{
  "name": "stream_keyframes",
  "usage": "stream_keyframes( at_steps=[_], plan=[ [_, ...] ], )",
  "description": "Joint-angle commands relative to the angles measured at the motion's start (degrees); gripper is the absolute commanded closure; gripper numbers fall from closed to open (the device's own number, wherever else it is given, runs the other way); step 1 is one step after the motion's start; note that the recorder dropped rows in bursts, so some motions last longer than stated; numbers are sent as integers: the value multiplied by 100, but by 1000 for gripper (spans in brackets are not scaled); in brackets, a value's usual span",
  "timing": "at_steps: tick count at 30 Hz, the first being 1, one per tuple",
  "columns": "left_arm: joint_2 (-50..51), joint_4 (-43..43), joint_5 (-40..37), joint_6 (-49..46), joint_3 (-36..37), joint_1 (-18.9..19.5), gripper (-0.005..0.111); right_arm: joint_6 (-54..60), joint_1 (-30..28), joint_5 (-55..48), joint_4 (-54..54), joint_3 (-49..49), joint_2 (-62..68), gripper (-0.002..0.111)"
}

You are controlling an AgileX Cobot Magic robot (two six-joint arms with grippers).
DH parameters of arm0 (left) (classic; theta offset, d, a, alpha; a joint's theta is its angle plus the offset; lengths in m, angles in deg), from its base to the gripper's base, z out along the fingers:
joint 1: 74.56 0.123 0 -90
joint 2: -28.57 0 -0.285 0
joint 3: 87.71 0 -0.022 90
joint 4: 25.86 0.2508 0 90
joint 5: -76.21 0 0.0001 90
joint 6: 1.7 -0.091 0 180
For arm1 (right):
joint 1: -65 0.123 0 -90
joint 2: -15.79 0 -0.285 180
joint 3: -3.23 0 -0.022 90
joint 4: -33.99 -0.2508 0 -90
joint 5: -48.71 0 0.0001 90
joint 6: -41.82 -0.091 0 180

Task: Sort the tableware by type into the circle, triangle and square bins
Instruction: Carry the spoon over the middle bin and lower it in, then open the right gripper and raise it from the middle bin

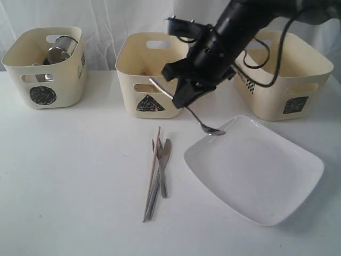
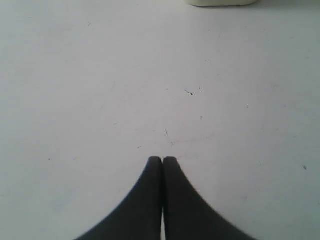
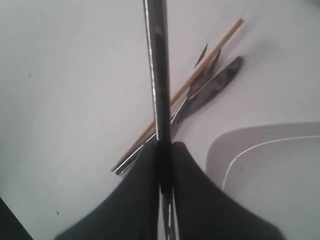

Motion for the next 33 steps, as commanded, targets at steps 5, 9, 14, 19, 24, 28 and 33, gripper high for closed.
stream_keyframes(
  at_steps=[5, 9, 14, 19, 24, 28, 33],
  plan=[
    [-28, 14, -79, -2, 5, -31, 106, 1529, -996, 1108, -1904, -29, -38, 108],
    [-28, 14, -79, -2, 5, -31, 106, 3196, -1180, 1399, -3908, -29, 262, 108],
    [-28, 14, -79, -2, 5, -31, 106, 5176, -1127, 1742, -5928, -29, 756, 108],
    [-28, 14, -79, -2, 5, -31, 106, 6521, -1047, 2437, -6980, 37, 1174, 108],
    [-28, 14, -79, -2, 5, -31, 106, 7018, -836, 2449, -6980, 587, 1579, 108],
    [-28, 14, -79, -2, 5, -31, 106, 7524, -594, 3151, -6980, 1005, 1849, 108],
    [-28, 14, -79, -2, 5, -31, 106, 8068, -375, 3543, -6980, 1431, 2103, 108]
  ],
)
